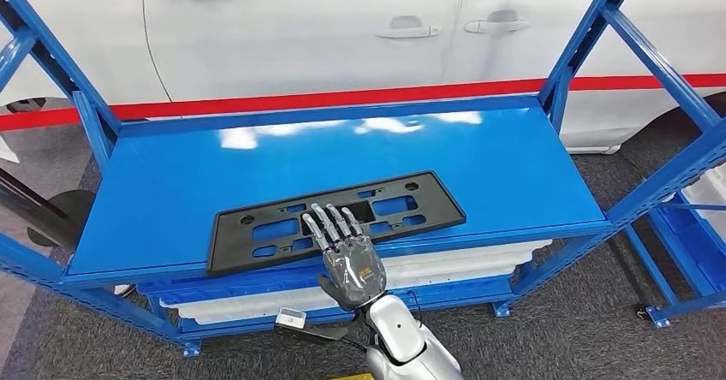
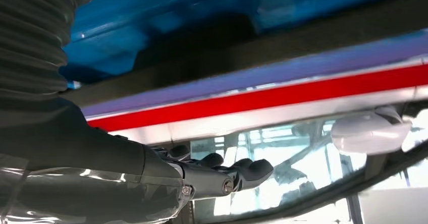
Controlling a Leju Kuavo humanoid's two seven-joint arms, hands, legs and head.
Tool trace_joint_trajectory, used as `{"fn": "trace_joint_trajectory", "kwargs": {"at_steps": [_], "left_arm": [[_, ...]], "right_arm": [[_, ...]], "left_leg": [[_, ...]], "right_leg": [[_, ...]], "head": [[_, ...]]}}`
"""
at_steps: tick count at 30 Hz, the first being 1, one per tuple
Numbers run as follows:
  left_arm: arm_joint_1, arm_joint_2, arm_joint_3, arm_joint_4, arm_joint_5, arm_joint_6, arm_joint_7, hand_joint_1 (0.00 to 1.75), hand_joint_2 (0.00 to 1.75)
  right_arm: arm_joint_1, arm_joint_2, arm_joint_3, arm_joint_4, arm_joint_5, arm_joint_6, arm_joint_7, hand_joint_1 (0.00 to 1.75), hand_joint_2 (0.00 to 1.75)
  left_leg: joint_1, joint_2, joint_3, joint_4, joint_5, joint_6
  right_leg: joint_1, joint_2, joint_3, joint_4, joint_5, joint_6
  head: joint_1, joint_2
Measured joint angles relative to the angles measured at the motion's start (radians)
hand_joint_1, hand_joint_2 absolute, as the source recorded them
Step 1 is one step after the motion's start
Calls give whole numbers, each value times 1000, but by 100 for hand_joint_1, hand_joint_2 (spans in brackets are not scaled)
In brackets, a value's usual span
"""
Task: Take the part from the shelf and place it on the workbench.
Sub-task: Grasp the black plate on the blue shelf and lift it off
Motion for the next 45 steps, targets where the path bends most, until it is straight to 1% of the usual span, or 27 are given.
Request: {"fn": "trace_joint_trajectory", "kwargs": {"at_steps": [1, 2, 3, 5, 6, 7, 8, 10, 12, 14, 16, 18, 22, 24, 25, 28, 29, 31, 33, 34, 35, 36, 38, 39, 40, 44, 45], "left_arm": [[0, 0, 0, 0, -1, -1, 0, 0, 0], [0, 0, 0, 0, -3, -1, 0, 0, 0], [0, 0, 0, 0, -5, -2, 1, 0, 0], [0, -2, 0, 0, -9, -3, 1, 0, 0], [-2, -3, 0, 0, -10, -4, 2, 0, 0], [-4, -5, 0, 0, -13, -3, 4, 0, 0], [-5, -7, 0, 0, -15, -2, 6, 0, 0], [-8, -7, 0, 0, -22, 0, 9, 0, 0], [-10, -8, 0, 0, -30, 1, 10, 0, 0], [-13, -9, 0, 0, -36, -2, 10, 0, 0], [-14, -8, 0, 0, -38, -4, 10, 0, 0], [-14, -7, 0, 0, -38, -4, 10, 0, 0], [-14, -7, 0, 0, -38, -5, 10, 0, 0], [-12, -7, 0, 0, -39, -6, 10, 0, 0], [-12, -8, 0, 0, -40, -7, 10, 0, 0], [-17, -8, 0, 0, -43, -8, 10, 0, 0], [-18, -8, 0, 0, -43, -8, 10, 0, 0], [-16, -9, 0, 0, -43, -8, 9, 0, 0], [-15, -9, 0, 0, -43, -8, 9, 0, 0], [-13, -9, 0, 0, -43, -8, 8, 0, 0], [-11, -9, 1, 0, -43, -8, 8, 0, 0], [-10, -9, 1, 0, -43, -8, 7, 0, 0], [-9, -10, 1, 0, -43, -8, 7, 0, 0], [-9, -11, 1, 0, -43, -8, 6, 0, 0], [-9, -12, 2, 0, -43, -8, 6, 0, 0], [-7, -14, 3, 0, -43, -8, 4, 0, 0], [-7, -15, 4, 0, -44, -8, 3, 0, 0]], "right_arm": [[-3, 0, 0, 13, 3, 0, 5, 0, 175], [-6, 1, 0, 26, 6, 0, 10, 0, 175], [-11, 2, 0, 39, 8, 0, 15, 0, 175], [-28, 6, 0, 63, 10, 0, 26, 0, 175], [-39, 9, 0, 75, 10, 0, 33, 0, 175], [-50, 11, 1, 87, 10, 0, 41, 0, 175], [-62, 12, 1, 100, 10, 0, 51, 0, 175], [-84, 14, 1, 124, 7, 0, 72, 0, 175], [-107, 15, 1, 151, -2, 0, 87, 31, 175], [-126, 16, 3, 181, -15, 0, 91, 119, 175], [-134, 16, 4, 203, -29, 0, 87, 175, 175], [-137, 16, 4, 210, -35, 0, 85, 175, 175], [-137, 16, 4, 212, -36, 0, 84, 175, 175], [-139, 17, 4, 222, -41, 0, 81, 175, 175], [-141, 18, 4, 233, -45, 0, 78, 175, 175], [-154, 21, 4, 278, -51, 1, 74, 175, 175], [-157, 22, 4, 287, -52, 1, 74, 175, 175], [-162, 21, 4, 294, -52, 1, 74, 175, 175], [-166, 18, 4, 300, -52, 1, 74, 175, 175], [-168, 17, 4, 303, -53, 1, 74, 175, 175], [-170, 16, 3, 304, -54, 1, 74, 175, 175], [-172, 16, 3, 305, -56, 1, 73, 175, 175], [-178, 16, 3, 306, -58, 1, 72, 175, 175], [-182, 16, 3, 306, -59, 1, 71, 175, 175], [-187, 16, 3, 306, -59, 1, 70, 175, 175], [-206, 12, -3, 308, -67, 1, 72, 175, 175], [-208, 12, -4, 308, -73, 2, 68, 175, 175]], "left_leg": [[-1, 0, 3, 0, -3, 2], [-2, -1, 7, 0, -7, 2], [-3, -2, 14, 0, -11, 1], [-4, -4, 29, -1, -21, -2], [-5, -5, 34, -1, -26, -6], [-5, -5, 36, -2, -29, -10], [-4, -5, 36, -4, -30, -16], [-2, -4, 40, -10, -32, -29], [-2, -1, 37, 9, -48, -39], [-2, 1, -10, 106, -97, -47], [-1, 1, -75, 224, -144, -52], [-1, 1, -100, 268, -158, -54], [-1, 1, -104, 274, -158, -55], [-1, 2, -112, 277, -143, -55], [-1, 2, -91, 221, -106, -54], [-8, 4, 1, -2, 0, -18], [-8, 5, 8, -22, 8, -5], [-2, 7, 7, -29, 22, 5], [-2, 8, -1, -29, 26, 7], [-2, 9, -4, -28, 28, 7], [-2, 9, -6, -28, 29, 5], [-2, 9, -6, -28, 30, 4], [-2, 8, -5, -28, 33, -1], [-3, 6, -4, -27, 33, -6], [-5, 5, -3, -27, 33, -12], [-1, 3, -2, -27, 33, -40], [0, 4, -10, -8, 19, -45]], "right_leg": [[0, 0, -36, 52, -10, 0], [0, 0, -55, 69, 2, -2], [1, 0, -53, 45, 34, -6], [6, 1, -5, -83, 120, -21], [10, 1, 21, -145, 148, -30], [15, 2, 38, -186, 162, -37], [18, 2, 44, -204, 162, -41], [19, 3, 48, -216, 161, -45], [12, 3, 61, -233, 163, -51], [10, 0, 73, -243, 163, -58], [12, -2, 75, -243, 160, -63], [13, -3, 75, -243, 159, -64], [13, -3, 75, -243, 159, -64], [13, -2, 76, -242, 158, -64], [14, -1, 76, -240, 156, -63], [16, 1, 74, -229, 146, -34], [16, 1, 69, -216, 135, -23], [12, 0, 34, -137, 82, -11], [5, 0, -27, -7, 8, -1], [2, 0, -48, 40, -11, 2], [0, 0, -50, 51, -9, 4], [-2, 0, -31, 22, 11, 4], [-3, -1, 49, -120, 71, -2], [-2, -1, 85, -183, 93, -7], [0, -1, 106, -223, 105, -12], [6, 0, 113, -244, 124, -36], [5, 0, 114, -248, 130, -42]], "head": [[0, 0], [0, 0], [0, 0], [0, 0], [0, 0], [0, 0], [0, 0], [0, 0], [0, 0], [0, 0], [0, 0], [0, 0], [0, 0], [0, 0], [0, 0], [0, 0], [0, 0], [0, 0], [0, 0], [0, 0], [0, 0], [0, 0], [0, 0], [0, 0], [0, 0], [0, 0], [0, 0]]}}
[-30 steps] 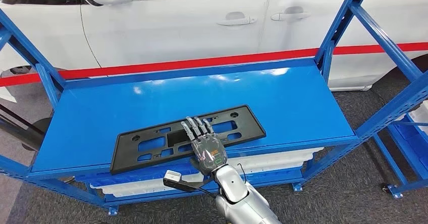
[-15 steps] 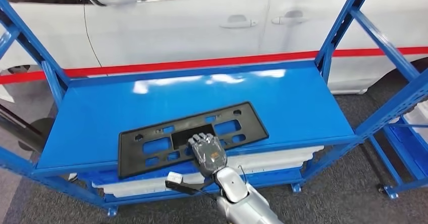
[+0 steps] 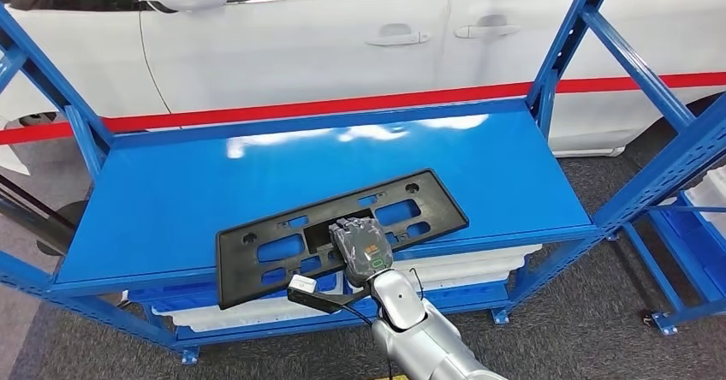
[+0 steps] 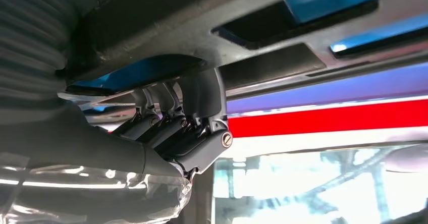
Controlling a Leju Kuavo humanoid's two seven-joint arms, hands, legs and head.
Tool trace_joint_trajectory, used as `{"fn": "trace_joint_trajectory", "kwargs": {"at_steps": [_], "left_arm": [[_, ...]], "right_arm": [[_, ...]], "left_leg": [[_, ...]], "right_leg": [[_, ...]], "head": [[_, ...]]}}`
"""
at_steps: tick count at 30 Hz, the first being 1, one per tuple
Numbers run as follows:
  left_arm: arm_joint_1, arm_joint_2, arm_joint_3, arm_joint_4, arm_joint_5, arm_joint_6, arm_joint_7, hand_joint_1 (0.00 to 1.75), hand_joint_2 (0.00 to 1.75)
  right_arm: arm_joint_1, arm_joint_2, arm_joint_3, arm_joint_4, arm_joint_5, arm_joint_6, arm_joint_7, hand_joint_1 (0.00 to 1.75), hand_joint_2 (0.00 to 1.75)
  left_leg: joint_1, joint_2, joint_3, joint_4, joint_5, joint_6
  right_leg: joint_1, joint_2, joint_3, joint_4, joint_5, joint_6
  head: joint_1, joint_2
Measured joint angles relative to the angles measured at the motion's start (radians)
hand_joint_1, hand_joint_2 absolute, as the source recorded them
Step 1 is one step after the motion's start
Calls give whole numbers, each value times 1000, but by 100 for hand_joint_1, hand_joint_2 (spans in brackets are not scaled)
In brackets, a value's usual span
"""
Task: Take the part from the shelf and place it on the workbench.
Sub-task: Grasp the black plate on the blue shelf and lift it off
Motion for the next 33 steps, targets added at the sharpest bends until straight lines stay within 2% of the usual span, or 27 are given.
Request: {"fn": "trace_joint_trajectory", "kwargs": {"at_steps": [1, 3, 4, 5, 6, 7, 8, 10, 11, 13, 15, 17, 19, 20, 21, 22, 24, 25, 26, 28, 30, 31, 33], "left_arm": [[0, -1, 2, 0, -1, 0, -1, 0, 0], [2, -1, 9, 0, -2, 0, -4, 0, 0], [4, -1, 12, 0, -2, 1, -5, 0, 0], [7, -1, 15, 0, -2, 1, -6, 0, 0], [10, -2, 17, 0, -2, 1, -7, 0, 0], [12, -2, 18, 0, -1, 1, -8, 0, 0], [13, -2, 20, 0, 0, 2, -10, 0, 0], [15, -2, 28, 0, 5, 5, -15, 0, 0], [16, -3, 34, 0, 9, 8, -18, 0, 0], [21, -5, 47, 0, 16, 15, -24, 0, 0], [24, -10, 60, 0, 23, 20, -30, 0, 0], [26, -16, 75, 0, 30, 24, -35, 0, 0], [31, -20, 89, 0, 34, 30, -38, 0, 0], [33, -22, 95, 0, 36, 32, -38, 0, 0], [35, -24, 101, 0, 36, 35, -39, 0, 0], [36, -26, 107, 0, 37, 36, -40, 0, 0], [37, -32, 116, 0, 36, 41, -42, 0, 0], [36, -35, 119, 0, 35, 44, -44, 0, 0], [35, -37, 122, 0, 34, 47, -44, 0, 0], [34, -41, 129, 0, 35, 50, -45, 0, 0], [34, -44, 141, 0, 44, 50, -47, 0, 0], [34, -46, 147, 0, 50, 49, -48, 0, 0], [35, -49, 159, 0, 58, 49, -49, 0, 0]], "right_arm": [[-1, 0, 0, 0, -11, 0, -9, 175, 175], [6, 0, -1, -6, -48, -1, -45, 175, 175], [13, 0, -1, -15, -67, -2, -63, 175, 175], [20, 0, 0, -25, -82, -2, -78, 175, 175], [26, 0, 0, -35, -93, -2, -87, 175, 175], [30, 0, 0, -46, -104, -2, -97, 175, 175], [35, 0, 0, -58, -125, -2, -113, 175, 175], [54, 0, 0, -104, -223, -2, -183, 175, 175], [73, -1, 4, -150, -295, 0, -227, 175, 175], [118, -7, 20, -274, -444, 13, -298, 175, 175], [167, -22, 46, -423, -572, 33, -331, 175, 175], [217, -51, 70, -591, -708, 49, -359, 175, 175], [265, -85, 86, -744, -840, 66, -395, 175, 175], [288, -101, 90, -806, -900, 78, -416, 175, 175], [312, -118, 92, -860, -956, 91, -438, 175, 175], [336, -133, 93, -911, -1008, 103, -460, 175, 175], [370, -156, 93, -991, -1077, 123, -494, 175, 175], [381, -165, 93, -1022, -1103, 134, -505, 175, 175], [391, -173, 92, -1047, -1128, 147, -514, 175, 175], [416, -184, 89, -1081, -1170, 169, -524, 175, 175], [443, -189, 78, -1096, -1188, 176, -527, 175, 175], [455, -191, 71, -1099, -1189, 176, -527, 175, 175], [473, -192, 59, -1101, -1189, 174, -527, 175, 175]], "left_leg": [[1, 0, -17, 38, -25, -3], [1, 1, -79, 173, -96, -7], [1, 1, -109, 236, -120, -8], [1, 1, -128, 275, -127, -8], [1, 1, -129, 275, -115, -7], [1, 1, -110, 233, -86, -5], [1, 1, -77, 164, -48, -2], [-2, 1, -17, 42, -3, 6], [-4, 1, -2, 13, 3, 10], [-9, 0, 2, 4, -2, 20], [-6, 0, 5, -1, -2, 31], [-2, -1, 8, -6, -3, 43], [-3, -3, 9, -6, -8, 51], [-4, -3, 10, -6, -10, 52], [-4, -4, 12, -6, -12, 52], [-4, -5, 16, -6, -16, 52], [-5, -7, 28, -6, -24, 49], [-7, -7, 33, -5, -28, 46], [-9, -7, 35, -5, -31, 42], [-11, -6, 38, -7, -35, 32], [-11, -5, 42, -6, -42, 22], [-11, -4, 39, 9, -55, 18], [-10, -2, -1, 102, -107, 13]], "right_leg": [[-2, 0, 1, -3, 5, -5], [-1, 0, 1, -4, 6, -11], [1, 0, 1, -2, 4, -13], [4, 0, 2, -1, 2, -15], [6, 2, 4, 1, -2, -16], [7, 3, 8, 3, -6, -16], [8, 4, 13, 6, -12, -14], [12, 5, 19, 12, -24, -7], [14, 6, 20, 14, -29, -3], [16, 8, 20, 15, -33, 5], [13, 8, 18, 23, -45, 15], [10, 7, -16, 93, -87, 27], [5, 6, -91, 226, -143, 36], [2, 5, -125, 279, -154, 38], [0, 5, -145, 299, -147, 39], [-1, 5, -144, 280, -118, 38], [0, 5, -99, 157, -33, 29], [2, 5, -72, 94, -4, 23], [5, 4, -53, 52, 11, 18], [9, 5, -41, 25, 10, 13], [4, 6, -34, 15, 11, 5], [0, 4, -28, 9, 12, 0], [-3, 1, -20, 2, 12, -8]], "head": [[0, 0], [0, 0], [0, 0], [0, 0], [0, 0], [0, 0], [0, 0], [0, 0], [0, 0], [0, 0], [0, 0], [0, 0], [0, 0], [0, 0], [0, 0], [0, 0], [0, 0], [0, 0], [0, 0], [0, 0], [0, 0], [0, 0], [0, 0]]}}
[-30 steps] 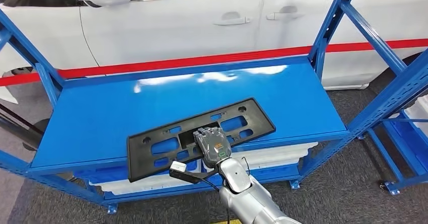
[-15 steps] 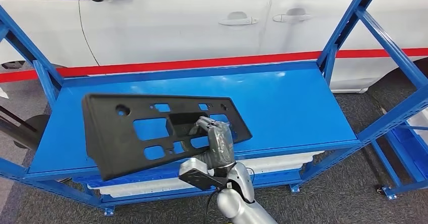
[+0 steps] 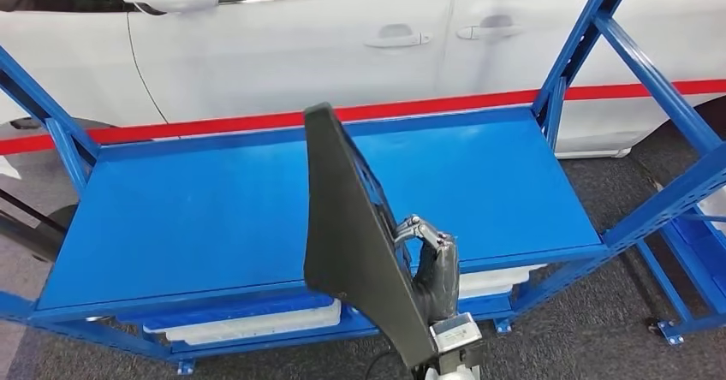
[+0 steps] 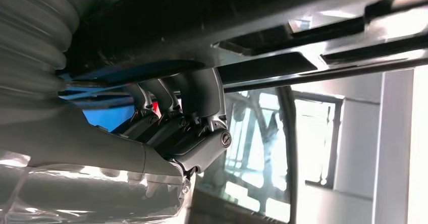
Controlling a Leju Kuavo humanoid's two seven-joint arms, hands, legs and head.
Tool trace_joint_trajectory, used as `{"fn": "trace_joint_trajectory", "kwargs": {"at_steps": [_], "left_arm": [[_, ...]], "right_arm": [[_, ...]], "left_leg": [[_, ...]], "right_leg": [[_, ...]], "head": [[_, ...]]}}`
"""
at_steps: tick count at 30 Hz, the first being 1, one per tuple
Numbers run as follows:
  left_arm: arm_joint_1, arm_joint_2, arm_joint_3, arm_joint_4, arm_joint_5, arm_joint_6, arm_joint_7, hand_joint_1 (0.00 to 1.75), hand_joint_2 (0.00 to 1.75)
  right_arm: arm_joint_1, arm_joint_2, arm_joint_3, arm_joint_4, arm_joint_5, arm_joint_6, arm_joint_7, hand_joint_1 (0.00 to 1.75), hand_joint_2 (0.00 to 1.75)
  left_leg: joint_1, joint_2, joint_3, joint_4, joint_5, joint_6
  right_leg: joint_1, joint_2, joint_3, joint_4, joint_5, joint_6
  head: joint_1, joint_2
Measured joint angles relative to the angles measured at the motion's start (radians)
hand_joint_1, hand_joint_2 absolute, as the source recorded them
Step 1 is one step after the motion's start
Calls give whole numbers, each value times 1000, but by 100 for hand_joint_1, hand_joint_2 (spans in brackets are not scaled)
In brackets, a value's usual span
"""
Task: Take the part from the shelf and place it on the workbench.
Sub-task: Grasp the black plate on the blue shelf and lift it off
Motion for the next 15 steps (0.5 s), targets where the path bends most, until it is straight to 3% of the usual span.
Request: {"fn": "trace_joint_trajectory", "kwargs": {"at_steps": [2, 3, 4, 7, 9, 13, 15], "left_arm": [[1, -1, 8, 0, 3, 0, 0, 0, 0], [2, -2, 10, 0, 4, 0, -1, 0, 0], [3, -2, 12, 0, 5, 0, -1, 0, 0], [3, -2, 17, 0, 6, 0, -1, 0, 0], [2, -3, 22, 0, 6, 2, 1, 0, 0], [4, -8, 33, 0, 8, 14, 9, 0, 0], [5, -12, 39, 0, 10, 18, 13, 0, 0]], "right_arm": [[13, -3, -9, 0, 0, 0, 0, 175, 175], [19, -5, -13, 0, 0, 0, 0, 175, 175], [23, -6, -15, 0, 0, 0, 0, 175, 175], [29, -7, -23, 0, 0, 0, 0, 175, 175], [32, -7, -28, 0, -2, 5, 3, 175, 175], [57, -7, -52, 0, -36, 47, -2, 175, 175], [74, -7, -70, 1, -58, 70, -16, 175, 175]], "left_leg": [[1, 0, -66, 130, -53, -6], [2, 0, -85, 163, -56, -9], [3, 1, -87, 158, -38, -10], [4, 1, -9, -20, 61, -8], [1, 1, 23, -92, 80, 1], [3, 1, 28, -104, 85, 24], [7, 3, 29, -108, 91, 34]], "right_leg": [[1, -1, 2, 1, -3, -3], [1, -1, 3, 3, -5, -4], [1, -1, 4, 5, -8, -3], [3, 2, 11, 17, -22, 7], [6, 3, 9, 24, -28, 17], [6, 2, 7, 38, -44, 34], [2, 2, -27, 122, -102, 43]], "head": [[0, 0], [0, 0], [0, 0], [0, 0], [0, 0], [0, 0], [0, 0]]}}
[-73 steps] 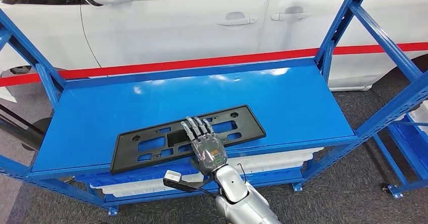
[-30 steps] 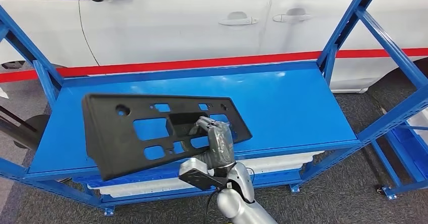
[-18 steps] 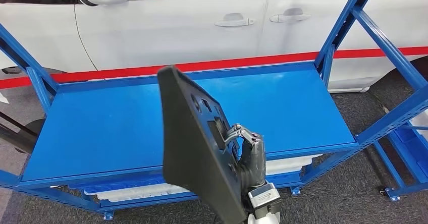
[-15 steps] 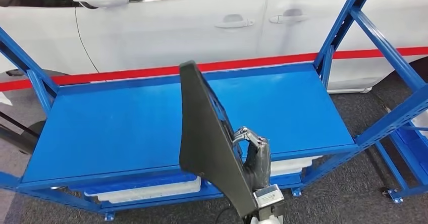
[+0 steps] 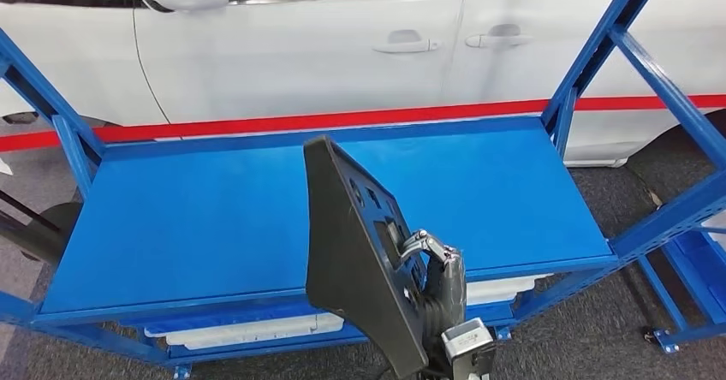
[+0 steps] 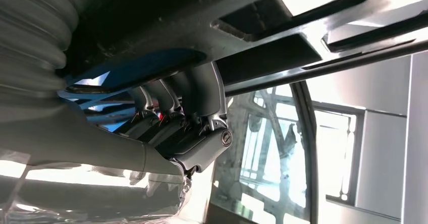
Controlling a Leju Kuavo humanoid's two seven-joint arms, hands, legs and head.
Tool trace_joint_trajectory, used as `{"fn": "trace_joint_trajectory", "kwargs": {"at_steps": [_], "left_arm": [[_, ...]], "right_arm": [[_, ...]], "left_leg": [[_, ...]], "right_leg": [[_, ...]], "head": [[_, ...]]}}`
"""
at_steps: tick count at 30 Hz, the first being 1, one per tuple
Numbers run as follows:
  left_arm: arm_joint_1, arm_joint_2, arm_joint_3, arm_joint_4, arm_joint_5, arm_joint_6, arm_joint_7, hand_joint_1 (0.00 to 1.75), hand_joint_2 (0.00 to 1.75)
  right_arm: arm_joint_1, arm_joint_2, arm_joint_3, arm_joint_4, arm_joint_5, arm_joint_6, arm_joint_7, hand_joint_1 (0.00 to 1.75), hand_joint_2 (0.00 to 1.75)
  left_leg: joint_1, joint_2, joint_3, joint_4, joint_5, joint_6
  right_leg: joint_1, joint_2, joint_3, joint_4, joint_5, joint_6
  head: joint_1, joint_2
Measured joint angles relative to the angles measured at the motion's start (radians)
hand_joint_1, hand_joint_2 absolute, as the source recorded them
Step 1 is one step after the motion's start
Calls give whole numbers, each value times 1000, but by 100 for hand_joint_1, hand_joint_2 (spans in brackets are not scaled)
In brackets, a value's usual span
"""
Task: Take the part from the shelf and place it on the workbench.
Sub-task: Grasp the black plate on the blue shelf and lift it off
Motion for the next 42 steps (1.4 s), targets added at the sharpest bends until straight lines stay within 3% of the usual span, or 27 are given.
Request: {"fn": "trace_joint_trajectory", "kwargs": {"at_steps": [2, 3, 4, 5, 7, 9, 13, 15, 17, 18, 19, 20, 22, 24, 28, 29, 30, 32, 33, 34, 35, 36, 37, 39, 40, 42], "left_arm": [[0, -2, 9, 0, 2, 2, 4, 0, 0], [1, -3, 13, 0, 2, 3, 6, 0, 0], [2, -4, 17, 0, 2, 3, 8, 0, 0], [2, -6, 19, 0, 2, 3, 9, 0, 0], [2, -11, 22, 0, 1, 3, 10, 0, 0], [2, -14, 24, 0, 1, 3, 10, 0, 0], [3, -16, 31, 0, 0, 0, 15, 0, 0], [3, -17, 34, 0, -2, -1, 20, 0, 0], [3, -18, 37, 0, -6, -1, 23, 0, 0], [3, -18, 38, 0, -7, -1, 24, 0, 0], [4, -18, 39, 0, -9, -1, 26, 0, 0], [4, -18, 39, 0, -11, -2, 27, 0, 0], [2, -18, 40, 0, -15, -2, 28, 0, 0], [-2, -18, 40, 0, -19, -5, 28, 0, 0], [-1, -18, 42, 0, -23, -9, 29, 0, 0], [-2, -19, 43, 0, -24, -9, 30, 0, 0], [-2, -19, 43, 0, -25, -10, 30, 0, 0], [-3, -19, 44, 0, -26, -11, 31, 0, 0], [-2, -19, 45, 0, -26, -11, 31, 0, 0], [-2, -19, 46, 0, -27, -11, 31, 0, 0], [-2, -19, 47, 0, -29, -12, 31, 0, 0], [-2, -19, 47, 0, -30, -12, 31, 0, 0], [-2, -19, 48, 0, -32, -13, 31, 0, 0], [-2, -20, 48, 0, -34, -13, 32, 0, 0], [-2, -20, 49, 0, -35, -13, 32, 0, 0], [-2, -20, 50, 0, -35, -13, 33, 0, 0]], "right_arm": [[18, 0, -18, 1, -21, 24, -18, 175, 175], [26, 0, -27, 1, -29, 35, -27, 175, 175], [33, 0, -33, 1, -33, 45, -34, 175, 175], [38, 0, -38, 1, -36, 54, -41, 175, 175], [43, 1, -45, 1, -38, 64, -49, 175, 175], [47, 4, -50, 0, -38, 71, -52, 175, 175], [63, 15, -56, -6, -36, 80, -53, 175, 175], [72, 20, -58, -6, -34, 86, -50, 175, 175], [76, 24, -61, -5, -33, 92, -50, 175, 175], [78, 25, -62, -5, -32, 95, -50, 175, 175], [81, 26, -64, -5, -31, 96, -50, 175, 175], [84, 27, -64, -4, -30, 98, -50, 175, 175], [90, 29, -65, -4, -27, 102, -50, 175, 175], [93, 30, -67, -5, -24, 108, -49, 175, 175], [107, 33, -71, -6, -19, 115, -47, 175, 175], [110, 33, -74, -6, -18, 115, -47, 175, 175], [112, 33, -76, -6, -17, 115, -47, 175, 175], [115, 33, -80, -6, -17, 115, -47, 175, 175], [116, 33, -81, -6, -17, 116, -47, 175, 175], [117, 33, -81, -5, -17, 117, -47, 175, 175], [118, 33, -82, -5, -17, 118, -47, 175, 175], [118, 33, -83, -4, -16, 121, -47, 175, 175], [118, 33, -83, -4, -16, 124, -47, 175, 175], [118, 33, -83, -5, -14, 129, -48, 175, 175], [118, 33, -83, -6, -13, 131, -49, 175, 175], [119, 33, -83, -7, -13, 132, -50, 175, 175]], "left_leg": [[0, 0, -3, 0, 1, 3], [-1, 0, -4, 0, 2, 4], [-1, 0, -4, 0, 2, 4], [-1, 0, -3, 0, 2, 3], [-2, -2, 0, 0, 3, 1], [-4, -4, 0, 1, 6, -7], [-3, -4, -5, 6, 2, -30], [-2, -3, -30, 72, -59, -36], [-1, -2, -73, 201, -145, -41], [-1, -2, -84, 252, -171, -44], [-1, -2, -78, 268, -179, -45], [0, -2, -50, 243, -168, -46], [1, -2, 44, 105, -127, -44], [-3, -4, 101, 4, -101, -35], [-8, -2, 88, -9, -68, -7], [-7, 0, 78, -12, -56, 0], [-5, 3, 66, -14, -43, 6], [-6, 7, 37, -14, -21, 13], [-7, 8, 22, -13, -10, 14], [-8, 9, 7, -11, -1, 14], [-8, 10, -7, -8, 8, 13], [-9, 10, -20, -5, 15, 11], [-9, 10, -30, -2, 22, 8], [-11, 9, -43, 1, 35, 0], [-12, 9, -45, 0, 42, -6], [-11, 8, -46, -6, 58, -19]], "right_leg": [[-3, 0, -58, 128, -64, 7], [-5, 0, -76, 168, -75, 9], [-6, -1, -76, 171, -65, 10], [-7, -1, -56, 135, -38, 8], [-7, -1, 18, -5, 27, 1], [-2, 0, 63, -97, 60, -7], [-3, -2, 60, -118, 82, -24], [-8, -6, 49, -128, 99, -36], [-5, -6, 26, -125, 113, -41], [-4, -7, 14, -121, 120, -42], [-3, -7, 2, -117, 126, -40], [-3, -7, -10, -112, 132, -38], [-4, -6, -32, -98, 142, -31], [-3, -6, -45, -87, 152, -19], [-5, -3, -55, -88, 170, 7], [-6, -2, -63, -75, 150, 11], [-8, -1, -76, -42, 110, 16], [-10, -2, -106, 73, 5, 23], [-11, -2, -115, 131, -28, 26], [-11, -2, -112, 166, -37, 28], [-11, -2, -93, 170, -25, 27], [-10, -2, -56, 137, -2, 25], [-10, -2, -4, 75, 20, 20], [-5, -2, 94, -64, 29, 7], [-1, -2, 121, -107, 26, 2], [3, -2, 125, -129, 30, -8]], "head": [[0, 0], [0, 0], [0, 0], [0, 0], [0, 0], [0, 0], [0, 0], [0, 0], [0, 0], [0, 0], [0, 0], [0, 0], [0, 0], [0, 0], [0, 0], [0, 0], [0, 0], [0, 0], [0, 0], [0, 0], [0, 0], [0, 0], [0, 0], [0, 0], [0, 0], [0, 0]]}}
